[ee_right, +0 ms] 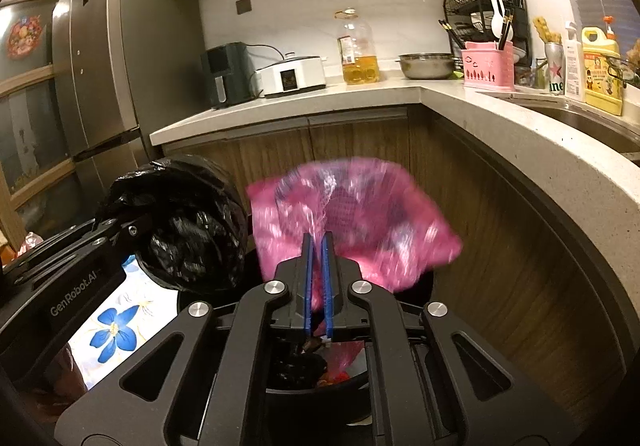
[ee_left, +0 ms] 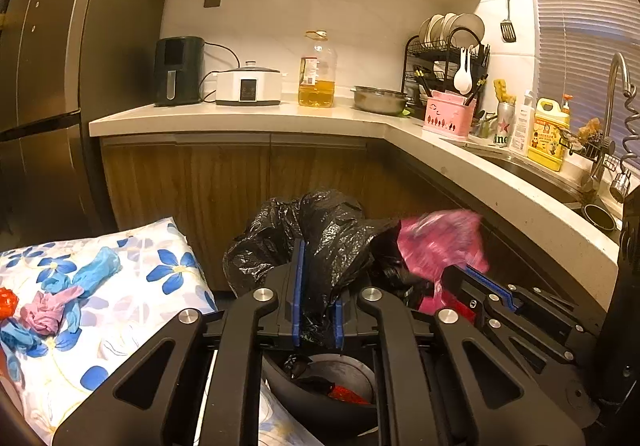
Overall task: Collect trash
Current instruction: 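Open both tools to drop the black and pink bags into the bin, then move both tools back toward the remaining red cup and bags on the table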
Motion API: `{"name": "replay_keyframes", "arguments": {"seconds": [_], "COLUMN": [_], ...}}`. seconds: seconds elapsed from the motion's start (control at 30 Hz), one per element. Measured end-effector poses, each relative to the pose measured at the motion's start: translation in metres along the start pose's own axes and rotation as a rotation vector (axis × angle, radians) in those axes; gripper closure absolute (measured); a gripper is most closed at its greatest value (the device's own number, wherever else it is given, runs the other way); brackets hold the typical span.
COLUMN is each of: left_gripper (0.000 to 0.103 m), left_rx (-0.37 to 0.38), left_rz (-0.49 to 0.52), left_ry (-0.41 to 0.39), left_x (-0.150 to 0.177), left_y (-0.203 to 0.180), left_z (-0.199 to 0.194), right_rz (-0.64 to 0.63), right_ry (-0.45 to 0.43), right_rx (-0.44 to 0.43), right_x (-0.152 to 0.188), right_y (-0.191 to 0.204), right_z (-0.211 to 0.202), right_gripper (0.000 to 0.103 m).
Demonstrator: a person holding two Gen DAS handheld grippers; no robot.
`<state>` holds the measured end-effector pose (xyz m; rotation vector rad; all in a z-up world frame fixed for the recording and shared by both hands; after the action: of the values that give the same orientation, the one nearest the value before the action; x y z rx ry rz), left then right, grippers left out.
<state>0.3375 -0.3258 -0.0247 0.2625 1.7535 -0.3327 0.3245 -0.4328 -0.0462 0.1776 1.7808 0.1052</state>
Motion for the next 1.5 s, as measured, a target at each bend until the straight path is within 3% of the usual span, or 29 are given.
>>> {"name": "replay_keyframes", "arguments": {"seconds": [0.17,0.33,0.43,0.67,0.9,1.5], "left_gripper": [0.070,0.062,0.051,0.041,0.023,0.006], "left_rx": [0.003,0.000,0.009,-0.001,-0.046,-0.157], "left_rz": [-0.016,-0.010,-0.018,-0.022,-0.034,-0.053], "left_ry": [0.003,0.004,0.010,0.008,0.000,-0.045], "left_x": [0.001,0.003,0.004,0.006,0.006,0.010], "left_y": [0.004,0.003,0.001,0.004,0.020,0.075], "left_z": [0.001,0.000,0.001,-0.001,-0.012,-0.085], "right_rz": [0.010,0.024,0.033,0.040,0.029,-0.011], "right_ry": [-0.001,-0.018,-0.024,-0.031,-0.033,-0.078], "right_rx": [0.008,0.032,0.043,0.065,0.072,0.082], "right_x": [0.001,0.000,-0.001,-0.001,0.000,-0.003], "right_y": [-0.003,-0.010,-0.014,-0.019,-0.016,0.014], "right_z": [0.000,-0.005,-0.007,-0.012,-0.016,-0.059], "right_gripper": [0.081,0.068,0.061,0.058,0.051,0.018]}}
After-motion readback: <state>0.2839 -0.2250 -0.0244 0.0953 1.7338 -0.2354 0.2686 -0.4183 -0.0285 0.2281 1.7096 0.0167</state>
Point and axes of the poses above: each gripper's, at about its wrist camera, not at the fingertips, and z roughly the way its jaws point, y to its left, x to its underside, the point moved 9 cm from there along z, roughly the way its jaws point, and after that the axes turned 12 degrees about -y, right-handed, at the moved point
